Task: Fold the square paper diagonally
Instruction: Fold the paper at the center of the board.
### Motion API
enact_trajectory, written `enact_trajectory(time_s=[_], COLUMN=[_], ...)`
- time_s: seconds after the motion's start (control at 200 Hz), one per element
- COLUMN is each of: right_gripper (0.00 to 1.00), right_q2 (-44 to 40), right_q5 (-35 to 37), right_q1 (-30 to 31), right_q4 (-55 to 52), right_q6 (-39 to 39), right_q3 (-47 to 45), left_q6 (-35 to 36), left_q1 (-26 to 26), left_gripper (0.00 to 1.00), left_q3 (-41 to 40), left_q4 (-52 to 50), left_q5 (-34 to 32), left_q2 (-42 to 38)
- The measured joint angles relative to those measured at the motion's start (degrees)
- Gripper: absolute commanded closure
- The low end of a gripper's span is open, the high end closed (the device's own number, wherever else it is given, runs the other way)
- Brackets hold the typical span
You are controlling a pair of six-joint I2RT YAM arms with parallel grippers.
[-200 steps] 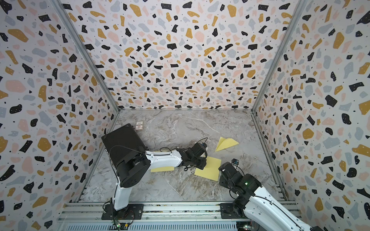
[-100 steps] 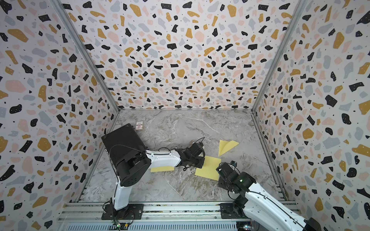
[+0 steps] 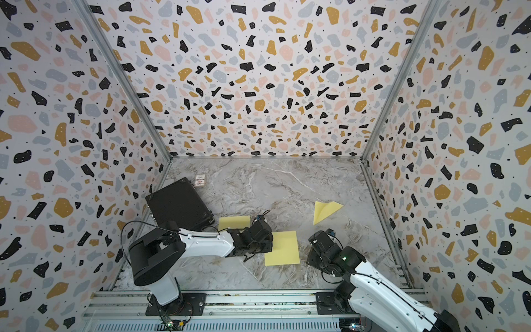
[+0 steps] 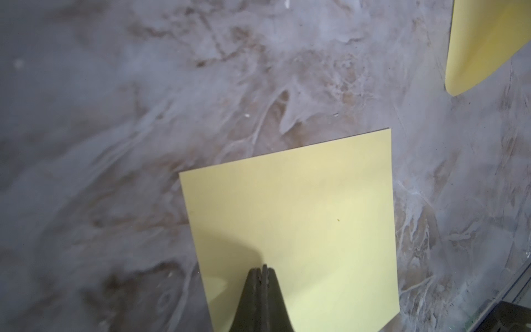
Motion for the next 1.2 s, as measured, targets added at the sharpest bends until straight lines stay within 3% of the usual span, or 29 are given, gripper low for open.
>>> enact_trajectory(time_s=[0.365, 1.196], right_gripper=[0.56, 0.53], right_q2=[10.14, 17.35], right_q5=[-9.84, -12.17], right_q1=[0.87, 4.31], right_q4=[13.46, 31.63], right_q6=[1.77, 8.31], right_q3=[-4.39, -5.75], left_q6=[-12.07, -14.38], left_q1=[-2.89, -4.68], left_gripper=[1.0, 1.0], left_q3=[-6.34, -6.47], left_q4=[0.42, 0.11], left_q5=[-4.79, -7.41], left_q2=[-5.51, -5.55])
